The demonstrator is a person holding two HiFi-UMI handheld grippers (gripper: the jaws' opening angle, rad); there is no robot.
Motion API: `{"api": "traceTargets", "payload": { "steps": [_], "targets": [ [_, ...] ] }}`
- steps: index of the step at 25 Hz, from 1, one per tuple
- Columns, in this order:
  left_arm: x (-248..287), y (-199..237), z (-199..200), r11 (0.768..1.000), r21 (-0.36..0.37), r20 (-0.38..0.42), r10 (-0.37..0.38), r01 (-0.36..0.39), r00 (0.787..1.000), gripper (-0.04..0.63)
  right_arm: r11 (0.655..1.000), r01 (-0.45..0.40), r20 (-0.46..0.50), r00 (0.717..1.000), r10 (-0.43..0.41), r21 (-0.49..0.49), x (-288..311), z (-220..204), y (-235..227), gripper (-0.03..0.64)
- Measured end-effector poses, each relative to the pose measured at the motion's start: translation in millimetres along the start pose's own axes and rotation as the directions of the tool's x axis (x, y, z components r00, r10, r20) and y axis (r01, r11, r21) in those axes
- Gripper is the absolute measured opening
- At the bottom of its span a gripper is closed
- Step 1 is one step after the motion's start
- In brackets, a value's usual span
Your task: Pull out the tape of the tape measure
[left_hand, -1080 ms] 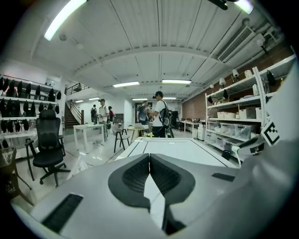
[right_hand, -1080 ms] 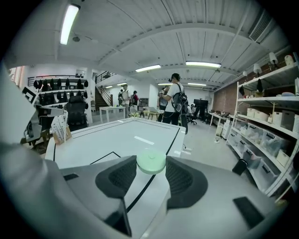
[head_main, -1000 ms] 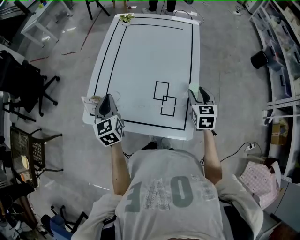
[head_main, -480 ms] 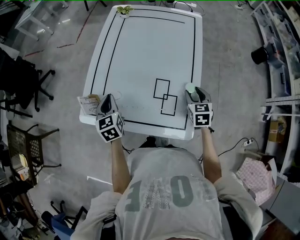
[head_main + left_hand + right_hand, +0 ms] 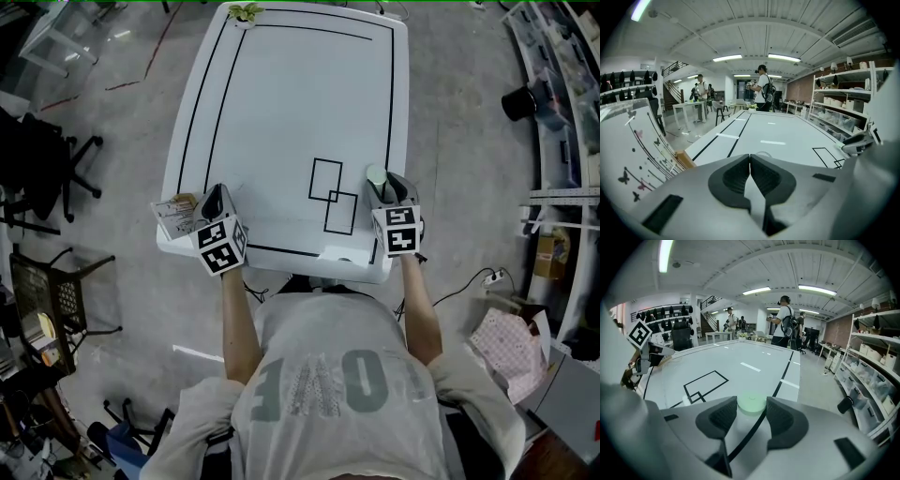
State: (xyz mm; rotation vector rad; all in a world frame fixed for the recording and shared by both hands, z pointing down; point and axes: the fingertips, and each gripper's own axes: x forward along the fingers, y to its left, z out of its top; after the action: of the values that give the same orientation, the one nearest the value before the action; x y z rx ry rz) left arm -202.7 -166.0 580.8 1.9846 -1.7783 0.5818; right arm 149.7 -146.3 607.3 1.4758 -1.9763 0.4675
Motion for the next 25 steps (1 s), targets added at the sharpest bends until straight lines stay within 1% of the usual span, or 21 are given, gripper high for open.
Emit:
{"api": "traceTargets", "payload": {
  "steps": [6,9,13,17,21,25],
  "targets": [
    [14,2,-5,1.000,-0.017,-0.033,0.006,-0.007,0.999,0.029,1.000,0.004,-0.003,1.000,-0.004,0.013,7,2,-2,0.213],
    [19,4,-5,1.000,-0.015,-0.037,0.010,-0.010,0.999,0.029,1.000,0.013,-0.011,1.000,-0.013,0.018,11,-1,-4,0.215],
    [22,3,-7,1.000,-0.025,-0.044,-0.005,0.004,0.999,0.031,0.999,0.004,-0.018,1.000,-0.003,0.037,12,-4,-4,0.215],
    [24,2,-7,1.000,-0.018,-0.048,-0.008,0.008,0.999,0.031,0.999,0.002,-0.018,1.000,-0.002,0.045,13,-2,-5,0.221],
    [22,2,-1,1.000,-0.014,-0.032,-0.010,0.010,0.999,0.031,0.999,0.003,0.002,1.000,-0.003,0.051,9,9,-5,0.227],
    [17,0,23,1.000,0.018,0.024,-0.012,0.011,1.000,0.031,0.999,0.023,0.052,0.998,-0.024,0.033,0,28,-12,0.227]
  ]
}}
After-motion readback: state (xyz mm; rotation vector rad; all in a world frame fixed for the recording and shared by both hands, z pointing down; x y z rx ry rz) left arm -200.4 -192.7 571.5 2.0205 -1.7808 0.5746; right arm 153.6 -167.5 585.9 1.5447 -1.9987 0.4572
